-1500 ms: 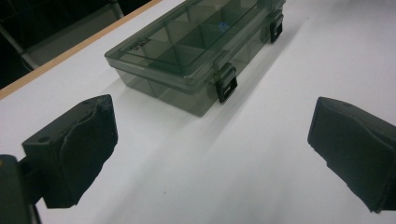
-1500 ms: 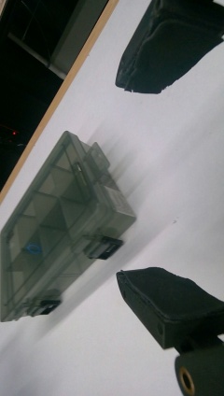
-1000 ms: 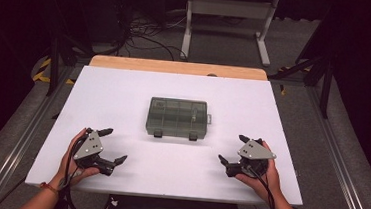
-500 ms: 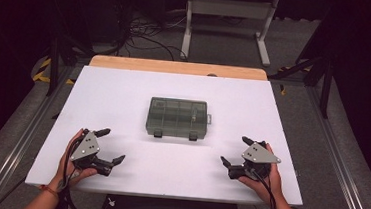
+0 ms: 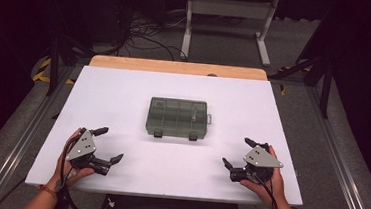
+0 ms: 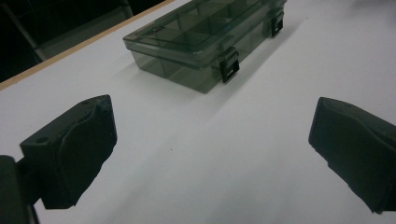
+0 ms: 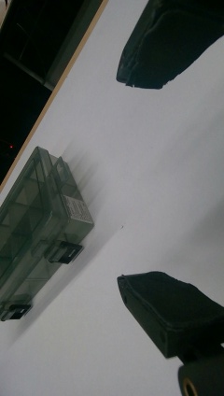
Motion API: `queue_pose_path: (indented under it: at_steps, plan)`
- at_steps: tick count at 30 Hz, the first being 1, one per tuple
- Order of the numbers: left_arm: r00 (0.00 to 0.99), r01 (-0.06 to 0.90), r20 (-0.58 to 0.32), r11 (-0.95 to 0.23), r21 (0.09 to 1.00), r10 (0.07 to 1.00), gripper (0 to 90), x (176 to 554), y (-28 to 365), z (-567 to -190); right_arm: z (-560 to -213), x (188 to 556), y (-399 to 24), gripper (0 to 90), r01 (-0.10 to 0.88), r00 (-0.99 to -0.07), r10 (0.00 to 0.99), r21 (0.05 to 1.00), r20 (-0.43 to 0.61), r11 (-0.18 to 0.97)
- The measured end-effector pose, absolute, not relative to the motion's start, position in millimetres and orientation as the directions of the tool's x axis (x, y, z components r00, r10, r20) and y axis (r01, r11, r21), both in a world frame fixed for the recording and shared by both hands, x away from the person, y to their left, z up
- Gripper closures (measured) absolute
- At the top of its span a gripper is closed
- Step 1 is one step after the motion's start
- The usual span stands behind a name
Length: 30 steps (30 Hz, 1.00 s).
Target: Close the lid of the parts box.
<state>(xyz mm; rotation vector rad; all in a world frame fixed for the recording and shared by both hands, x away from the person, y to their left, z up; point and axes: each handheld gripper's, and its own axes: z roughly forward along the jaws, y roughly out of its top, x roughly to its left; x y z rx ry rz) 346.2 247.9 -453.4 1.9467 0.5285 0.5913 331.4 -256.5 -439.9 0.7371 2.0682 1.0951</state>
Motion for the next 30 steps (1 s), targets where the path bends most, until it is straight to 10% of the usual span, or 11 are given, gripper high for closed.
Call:
queue_pose_path:
  at_steps: [30]
  plan:
    - [0.779, 0.124, 0.162, -0.402, 0.907, 0.606, 1.9, 350.8, 247.9, -455.3, -443.2, 333.8, -255.8, 4.3, 0.168, -0.616, 0.722, 0.843, -0.315, 0.511]
